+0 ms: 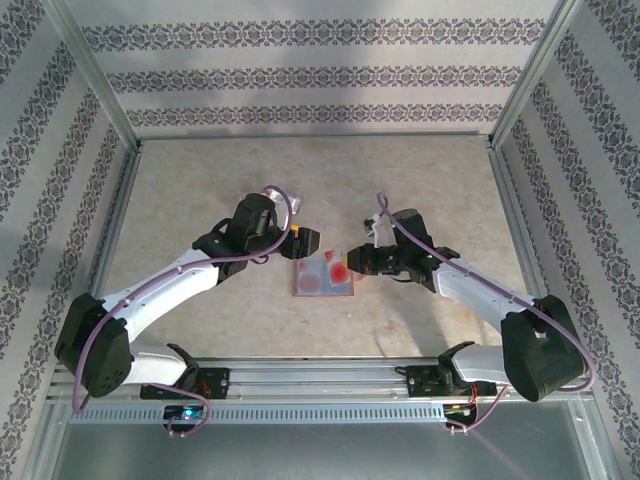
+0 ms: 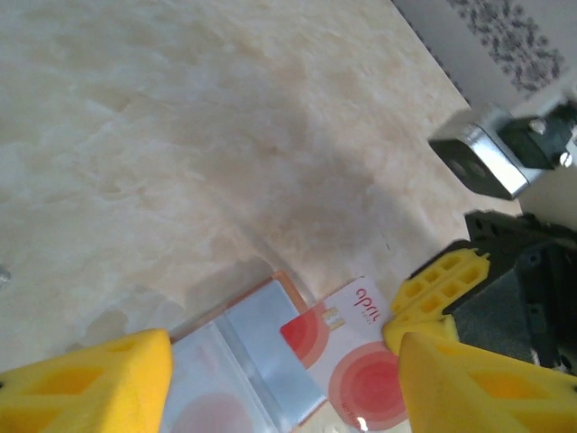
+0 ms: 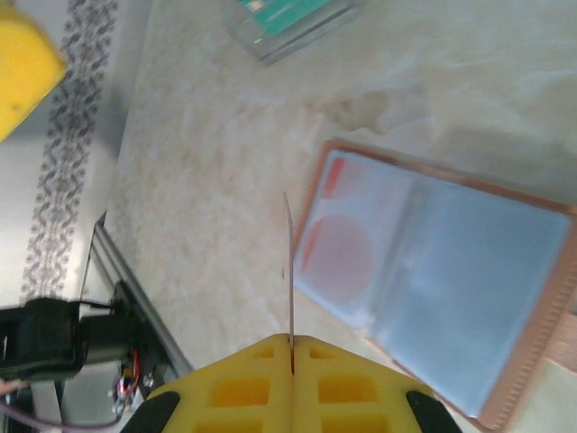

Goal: Take the credit cards out of the card holder

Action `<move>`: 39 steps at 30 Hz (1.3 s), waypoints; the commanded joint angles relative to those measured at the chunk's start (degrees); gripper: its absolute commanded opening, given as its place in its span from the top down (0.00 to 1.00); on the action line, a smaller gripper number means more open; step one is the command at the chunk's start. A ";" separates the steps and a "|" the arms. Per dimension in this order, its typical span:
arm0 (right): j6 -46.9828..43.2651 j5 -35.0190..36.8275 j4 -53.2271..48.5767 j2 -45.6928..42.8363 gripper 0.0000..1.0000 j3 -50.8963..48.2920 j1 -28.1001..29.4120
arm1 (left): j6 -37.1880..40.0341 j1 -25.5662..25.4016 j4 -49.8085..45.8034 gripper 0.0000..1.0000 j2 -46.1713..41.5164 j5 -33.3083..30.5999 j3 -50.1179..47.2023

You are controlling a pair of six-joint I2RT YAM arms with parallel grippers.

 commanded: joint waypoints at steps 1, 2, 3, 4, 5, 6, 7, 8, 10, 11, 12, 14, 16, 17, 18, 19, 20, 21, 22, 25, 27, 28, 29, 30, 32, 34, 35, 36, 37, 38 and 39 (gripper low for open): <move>-4.85 -3.75 -2.17 0.31 1.00 2.83 2.25 | 9.57 1.30 -7.52 0.28 1.70 8.54 1.76; -5.13 -4.26 -2.06 0.50 1.00 3.27 2.77 | 9.98 1.74 -7.36 0.28 2.28 10.17 1.68; -5.54 -5.07 -1.80 0.68 1.00 3.63 3.30 | 10.33 2.31 -6.87 0.28 2.91 12.09 1.42; -5.69 -5.91 -1.41 0.69 1.00 3.86 3.70 | 10.43 3.16 -6.25 0.27 3.36 14.23 1.06; -5.85 -6.55 -1.10 0.71 1.00 4.03 3.96 | 10.32 3.82 -5.64 0.27 3.78 15.82 0.63; -6.16 -7.16 -0.90 0.64 1.00 4.12 4.18 | 10.05 4.63 -5.17 0.27 4.09 17.65 0.30; -6.37 -7.70 -0.77 0.52 1.00 4.21 4.28 | 9.95 5.47 -4.78 0.27 4.34 19.43 -0.03; -6.69 -8.28 -0.71 0.43 1.00 4.29 4.36 | 9.95 5.89 -4.36 0.27 4.34 20.62 -0.39; -7.10 -9.26 -0.79 0.16 1.00 4.30 4.34 | 10.38 6.37 -4.42 0.26 4.13 22.66 -0.73; -7.25 -9.47 -0.82 0.07 1.00 4.22 4.29 | 10.79 6.37 -4.85 0.26 4.11 23.52 -0.62; -7.54 -9.79 -0.86 -0.05 1.00 4.21 4.36 | 11.08 6.34 -5.22 0.25 3.97 24.53 -0.57; -7.76 -10.62 -0.55 -0.10 1.00 4.21 4.36 | 11.31 6.29 -5.28 0.26 3.76 26.50 -1.14; -7.94 -11.49 -0.07 -0.10 1.00 4.21 4.35 | 11.68 6.36 -5.26 0.26 3.82 27.86 -1.76; -8.00 -11.84 0.12 -0.12 1.00 4.30 4.36 | 11.91 6.34 -5.44 0.26 3.96 28.25 -1.84; -8.13 -12.25 0.27 -0.15 1.00 4.39 4.36 | 12.13 6.32 -5.91 0.26 4.26 28.60 -1.96; -8.33 -12.56 0.31 -0.12 1.00 4.54 4.36 | 12.32 6.31 -6.22 0.26 4.46 28.62 -2.09; -8.42 -12.94 0.38 -0.19 1.00 4.69 4.36 | 12.41 6.37 -6.25 0.26 4.58 28.81 -2.20; -8.54 -13.28 0.35 -0.19 1.00 4.82 4.36 | 12.38 6.37 -6.12 0.27 4.60 29.02 -2.47; -8.63 -13.47 0.34 -0.32 1.00 4.91 4.31 | 12.41 6.36 -5.63 0.28 4.57 29.27 -2.72; -8.71 -13.93 0.69 -0.70 1.00 4.92 4.36 | 11.68 6.42 -3.54 0.33 4.11 31.08 -3.69; -8.59 -14.24 1.22 -0.94 1.00 4.76 4.32 | 10.66 6.46 -1.85 0.39 3.83 32.57 -4.31; -8.20 -14.34 1.75 -1.03 1.00 4.59 4.28 | 10.20 6.45 -1.02 0.44 3.73 33.36 -4.55; -8.03 -14.53 2.28 -1.07 1.00 4.44 4.28 | 9.79 6.46 -0.47 0.47 3.67 33.86 -4.78; -7.72 -14.80 2.86 -1.16 1.00 4.26 4.20 | 9.35 6.44 0.05 0.51 3.55 34.20 -4.91; -7.26 -14.93 4.04 -1.46 1.00 3.76 3.86 | 8.90 6.37 1.04 0.58 3.11 35.35 -5.41; -6.30 -15.18 5.61 -1.68 1.00 3.19 3.23 | 7.58 6.37 3.00 0.72 2.12 35.97 -6.45; -5.84 -15.26 6.33 -1.73 1.00 2.93 3.00 | 7.16 6.38 3.60 0.79 1.66 35.93 -6.74; -5.24 -15.25 7.07 -1.77 1.00 2.73 2.72 | 6.74 6.39 4.09 0.87 1.27 35.98 -7.02; -4.83 -15.05 7.57 -1.86 1.00 2.56 2.46 | 6.06 6.36 4.79 0.94 0.85 35.92 -7.23; -4.45 -14.80 7.95 -2.07 0.99 2.46 2.18 | 5.26 6.38 5.58 1.00 0.52 35.72 -7.51; -3.95 -14.39 8.47 -2.40 0.93 2.16 1.89 | 3.92 6.36 6.85 1.00 0.19 35.22 -7.91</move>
